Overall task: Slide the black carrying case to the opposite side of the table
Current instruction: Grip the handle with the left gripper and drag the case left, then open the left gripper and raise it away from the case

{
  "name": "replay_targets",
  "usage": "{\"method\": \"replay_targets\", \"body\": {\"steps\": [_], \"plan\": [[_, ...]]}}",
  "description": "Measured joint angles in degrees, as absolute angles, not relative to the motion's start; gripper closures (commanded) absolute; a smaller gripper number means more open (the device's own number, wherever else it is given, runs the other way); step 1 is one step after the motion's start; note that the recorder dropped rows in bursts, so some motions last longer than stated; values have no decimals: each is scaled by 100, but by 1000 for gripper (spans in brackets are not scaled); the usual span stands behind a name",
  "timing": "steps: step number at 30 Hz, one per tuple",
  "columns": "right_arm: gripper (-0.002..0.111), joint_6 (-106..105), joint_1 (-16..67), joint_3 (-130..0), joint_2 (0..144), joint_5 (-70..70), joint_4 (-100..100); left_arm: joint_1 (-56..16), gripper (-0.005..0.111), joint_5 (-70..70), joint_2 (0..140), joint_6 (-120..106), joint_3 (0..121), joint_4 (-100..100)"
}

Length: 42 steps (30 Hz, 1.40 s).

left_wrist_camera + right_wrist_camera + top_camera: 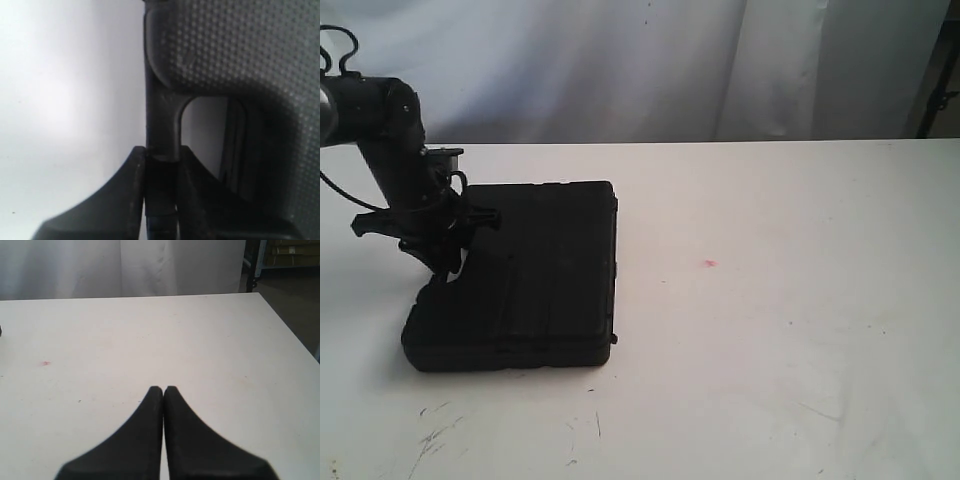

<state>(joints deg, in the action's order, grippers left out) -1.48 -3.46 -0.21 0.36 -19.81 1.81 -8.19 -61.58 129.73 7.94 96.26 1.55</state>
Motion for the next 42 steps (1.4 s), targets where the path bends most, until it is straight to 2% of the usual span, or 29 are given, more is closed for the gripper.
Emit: {"method": "replay_targets", "body": {"steps": [10,27,29,38,42], "plan": [[108,-148,-346,-21,36,-1981,181,-284,107,-6138,12969,597,9601,33],[108,-148,-346,-21,36,-1981,181,-253,107,-5807,12969,320,9591,-680],[108,-148,-346,-21,36,-1981,181,-241,102,-5807,12969,306,9591,-657],[108,-148,-346,-21,36,-1981,181,-241,48,-5877,12959,280,9580,-594],[108,-148,-346,-21,36,-1981,181,-188,47,-5854,12752,280,9557,-573]]}}
